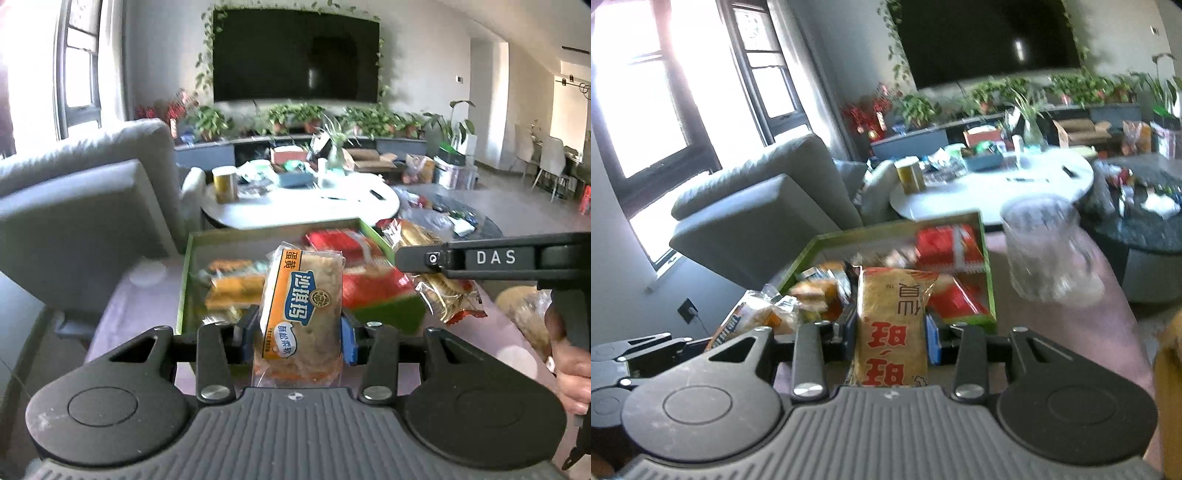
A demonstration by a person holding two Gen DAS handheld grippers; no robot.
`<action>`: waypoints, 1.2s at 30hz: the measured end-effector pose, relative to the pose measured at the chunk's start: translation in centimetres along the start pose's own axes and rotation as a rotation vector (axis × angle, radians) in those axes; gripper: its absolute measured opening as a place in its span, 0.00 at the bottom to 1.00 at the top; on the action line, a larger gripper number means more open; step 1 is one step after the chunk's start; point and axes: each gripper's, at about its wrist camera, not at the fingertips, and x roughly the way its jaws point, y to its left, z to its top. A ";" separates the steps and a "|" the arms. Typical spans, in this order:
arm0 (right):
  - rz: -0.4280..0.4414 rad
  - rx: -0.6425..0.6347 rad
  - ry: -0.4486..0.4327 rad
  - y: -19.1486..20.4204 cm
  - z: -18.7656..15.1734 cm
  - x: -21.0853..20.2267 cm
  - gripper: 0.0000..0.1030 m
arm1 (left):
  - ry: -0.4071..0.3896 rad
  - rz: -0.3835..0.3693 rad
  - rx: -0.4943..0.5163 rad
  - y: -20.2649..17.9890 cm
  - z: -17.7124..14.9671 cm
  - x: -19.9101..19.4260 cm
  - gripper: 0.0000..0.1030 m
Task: Organize snacks
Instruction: 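Carry the orange and yellow bread packets over the green box with both tools, then open both tools to drop the bread packets into the green box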
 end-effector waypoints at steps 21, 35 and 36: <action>0.031 0.053 0.056 1.4 5.5 8.7 0.40 | 0.035 0.098 -0.008 5.1 5.7 7.8 0.39; 0.039 0.083 0.160 1.3 5.1 14.7 0.40 | 0.127 0.104 -0.010 6.3 4.6 13.9 0.39; 0.041 0.086 0.164 1.4 5.1 15.0 0.40 | 0.132 0.103 -0.010 6.3 4.6 14.2 0.39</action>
